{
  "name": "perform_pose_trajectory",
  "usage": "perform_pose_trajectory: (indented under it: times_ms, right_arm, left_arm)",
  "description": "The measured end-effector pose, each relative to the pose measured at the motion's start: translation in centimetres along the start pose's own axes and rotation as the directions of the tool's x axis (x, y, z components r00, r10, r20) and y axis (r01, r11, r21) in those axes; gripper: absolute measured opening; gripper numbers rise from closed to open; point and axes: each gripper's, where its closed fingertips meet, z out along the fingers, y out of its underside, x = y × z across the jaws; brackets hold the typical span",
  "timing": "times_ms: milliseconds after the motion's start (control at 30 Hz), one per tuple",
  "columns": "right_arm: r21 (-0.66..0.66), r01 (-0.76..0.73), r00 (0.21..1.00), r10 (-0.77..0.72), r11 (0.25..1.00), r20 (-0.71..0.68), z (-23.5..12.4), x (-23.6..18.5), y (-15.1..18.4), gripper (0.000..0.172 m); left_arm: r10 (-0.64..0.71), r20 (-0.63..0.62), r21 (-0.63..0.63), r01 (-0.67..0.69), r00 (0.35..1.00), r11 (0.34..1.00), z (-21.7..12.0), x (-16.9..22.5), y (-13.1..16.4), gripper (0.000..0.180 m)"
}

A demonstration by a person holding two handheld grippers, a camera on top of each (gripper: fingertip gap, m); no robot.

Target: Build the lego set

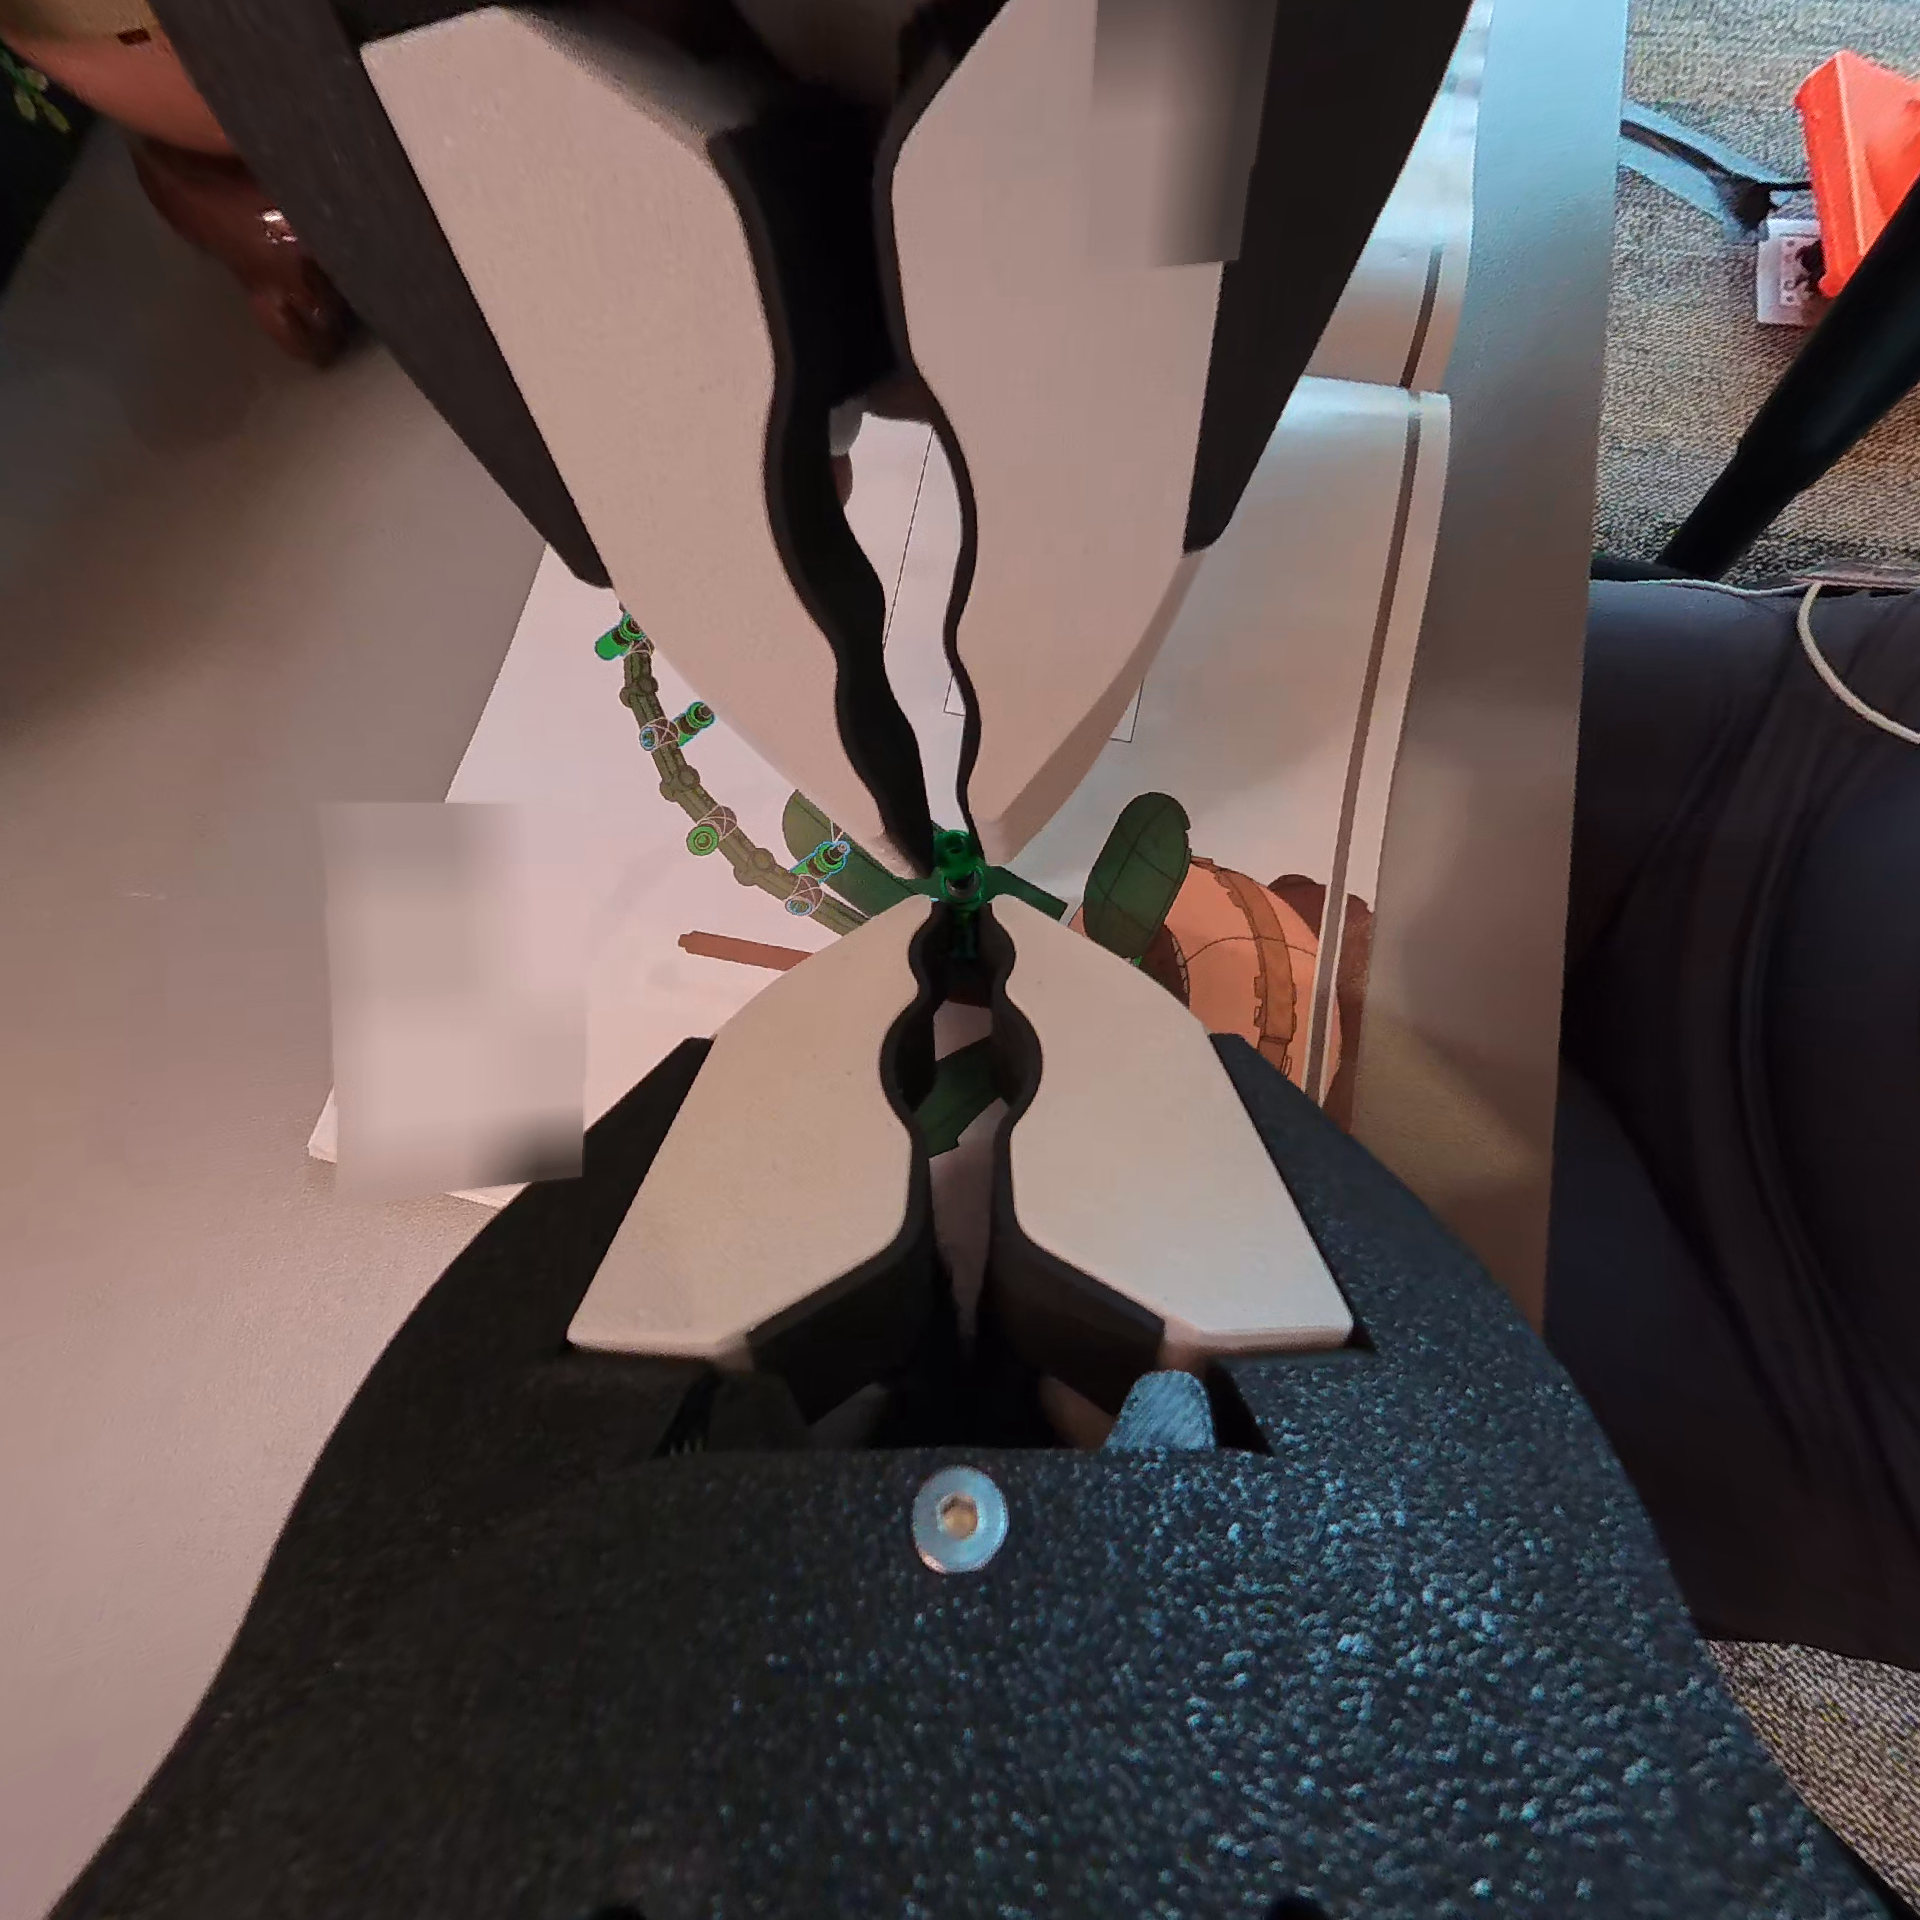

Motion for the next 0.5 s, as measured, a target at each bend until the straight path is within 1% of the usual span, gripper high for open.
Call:
perform_pose_trajectory:
  times_ms: [300, 500]
  right_arm:
    - [-0.066, 0.000, 1.000, -0.001, 0.998, -0.015, 0.21, -0.30, 0.16, 0.006]
    - [-0.077, -0.051, 0.999, 0.050, 0.996, -0.014, 0.17, -0.25, 0.40, 0.005]
  left_arm:
    - [-0.024, 0.001, -0.011, 0.024, 1.000, 1.000, 0.14, 0.01, -0.11, 0.004]
    - [-0.056, -0.004, -0.007, 0.056, 0.998, 0.998, 0.21, 0.03, -0.17, 0.004]
